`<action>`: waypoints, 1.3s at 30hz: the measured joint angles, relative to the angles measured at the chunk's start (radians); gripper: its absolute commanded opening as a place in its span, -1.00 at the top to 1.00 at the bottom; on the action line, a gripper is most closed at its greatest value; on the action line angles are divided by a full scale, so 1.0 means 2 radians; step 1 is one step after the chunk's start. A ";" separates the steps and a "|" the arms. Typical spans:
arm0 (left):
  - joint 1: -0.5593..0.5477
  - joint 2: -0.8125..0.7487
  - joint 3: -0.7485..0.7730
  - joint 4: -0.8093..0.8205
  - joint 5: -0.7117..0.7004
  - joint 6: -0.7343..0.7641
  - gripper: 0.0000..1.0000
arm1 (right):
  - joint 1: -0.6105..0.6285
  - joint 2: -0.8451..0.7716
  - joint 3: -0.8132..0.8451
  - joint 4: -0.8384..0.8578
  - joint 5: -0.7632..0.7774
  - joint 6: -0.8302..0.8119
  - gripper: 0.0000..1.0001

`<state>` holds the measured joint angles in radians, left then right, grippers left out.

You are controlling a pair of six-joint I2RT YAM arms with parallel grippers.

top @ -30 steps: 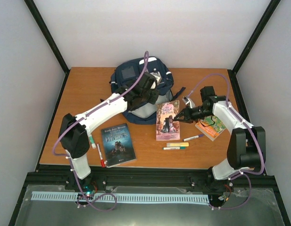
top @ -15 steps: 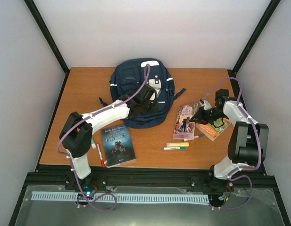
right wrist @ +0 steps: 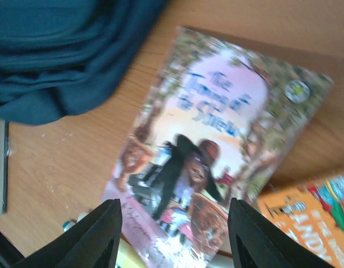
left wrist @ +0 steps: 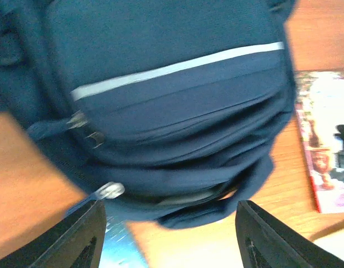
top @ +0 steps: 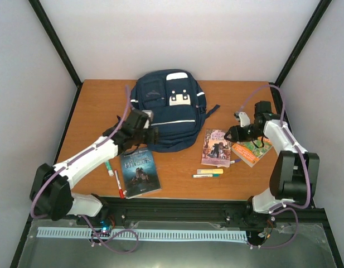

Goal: Pack the student bag
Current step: Place the book at the center of the board, then unzip the student bag at the center of the board.

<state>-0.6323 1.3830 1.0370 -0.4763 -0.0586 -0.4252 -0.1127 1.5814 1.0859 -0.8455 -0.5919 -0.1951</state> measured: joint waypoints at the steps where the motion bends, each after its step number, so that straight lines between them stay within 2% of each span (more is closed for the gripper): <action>1: 0.014 -0.014 -0.018 -0.001 0.001 -0.010 -0.26 | 0.010 -0.015 0.001 0.003 0.003 -0.020 -0.04; 4: 0.058 -0.042 -0.068 0.005 0.018 -0.045 -0.13 | 0.062 -0.052 0.010 0.005 0.005 -0.089 0.10; 7: 0.095 -0.052 -0.104 0.017 0.046 -0.075 -0.11 | 0.134 -0.077 0.012 0.015 0.016 -0.153 0.25; 9: 0.111 -0.052 -0.117 0.019 0.062 -0.089 -0.12 | 0.190 -0.083 0.012 0.029 0.029 -0.195 0.26; 13: 0.140 -0.051 -0.139 0.055 0.115 -0.119 -0.12 | 0.237 -0.069 0.018 0.050 0.051 -0.224 0.27; 16: 0.166 -0.051 -0.163 0.086 0.150 -0.145 -0.04 | 0.269 -0.029 0.042 0.067 0.067 -0.236 0.23; 18: 0.179 -0.048 -0.178 0.104 0.172 -0.162 0.04 | 0.288 0.005 0.065 0.080 0.079 -0.239 0.13; 22: 0.192 -0.045 -0.193 0.140 0.206 -0.192 0.06 | 0.324 0.060 0.099 0.100 0.104 -0.248 -0.04; 32: 0.195 -0.010 -0.197 0.201 0.243 -0.235 0.06 | 0.370 0.145 0.137 0.110 0.140 -0.256 -0.04; 35: 0.195 -0.008 -0.198 0.207 0.243 -0.237 0.09 | 0.373 0.158 0.145 0.111 0.145 -0.254 0.08; 39: 0.195 -0.003 -0.199 0.217 0.245 -0.243 0.14 | 0.377 0.165 0.150 0.117 0.148 -0.246 0.50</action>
<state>-0.2428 1.3762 0.6384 -0.0418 0.4313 -0.9108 0.6411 1.9118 1.3857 -0.6125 -0.2962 -0.6876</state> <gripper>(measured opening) 0.446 0.386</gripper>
